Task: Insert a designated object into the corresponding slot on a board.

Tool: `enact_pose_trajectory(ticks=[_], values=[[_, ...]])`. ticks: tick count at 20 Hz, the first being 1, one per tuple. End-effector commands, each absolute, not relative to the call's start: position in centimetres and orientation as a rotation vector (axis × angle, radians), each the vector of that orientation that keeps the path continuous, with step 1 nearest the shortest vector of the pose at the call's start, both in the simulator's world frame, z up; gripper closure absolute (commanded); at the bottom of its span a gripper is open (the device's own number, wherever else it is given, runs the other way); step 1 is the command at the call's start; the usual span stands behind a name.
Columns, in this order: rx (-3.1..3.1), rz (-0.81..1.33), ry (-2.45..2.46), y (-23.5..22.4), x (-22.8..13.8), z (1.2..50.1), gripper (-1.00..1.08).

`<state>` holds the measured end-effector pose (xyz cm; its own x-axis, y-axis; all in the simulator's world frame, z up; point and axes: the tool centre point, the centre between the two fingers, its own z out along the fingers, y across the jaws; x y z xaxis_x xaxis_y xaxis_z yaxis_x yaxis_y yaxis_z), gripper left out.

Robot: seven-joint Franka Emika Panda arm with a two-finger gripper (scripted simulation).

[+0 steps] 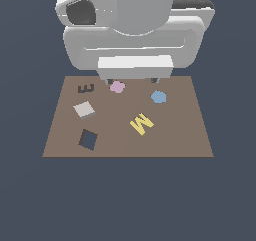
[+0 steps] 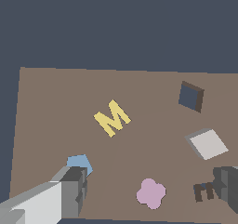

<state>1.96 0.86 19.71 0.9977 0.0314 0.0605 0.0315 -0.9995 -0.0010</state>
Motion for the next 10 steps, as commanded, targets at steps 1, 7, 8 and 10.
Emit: enact_pose_trajectory(ticks=[1,7,8,10], values=[[-3.138,-0.095,-0.049,0.86,1.96,19.71,-0.92],[-3.137,-0.092,-0.076,0.48,1.79,19.29,-0.92],[-3.137,-0.092,-0.086,0.34,1.73,19.14,-0.92],[-3.136,-0.089,-0.109,0.0,1.59,18.78,-0.92]])
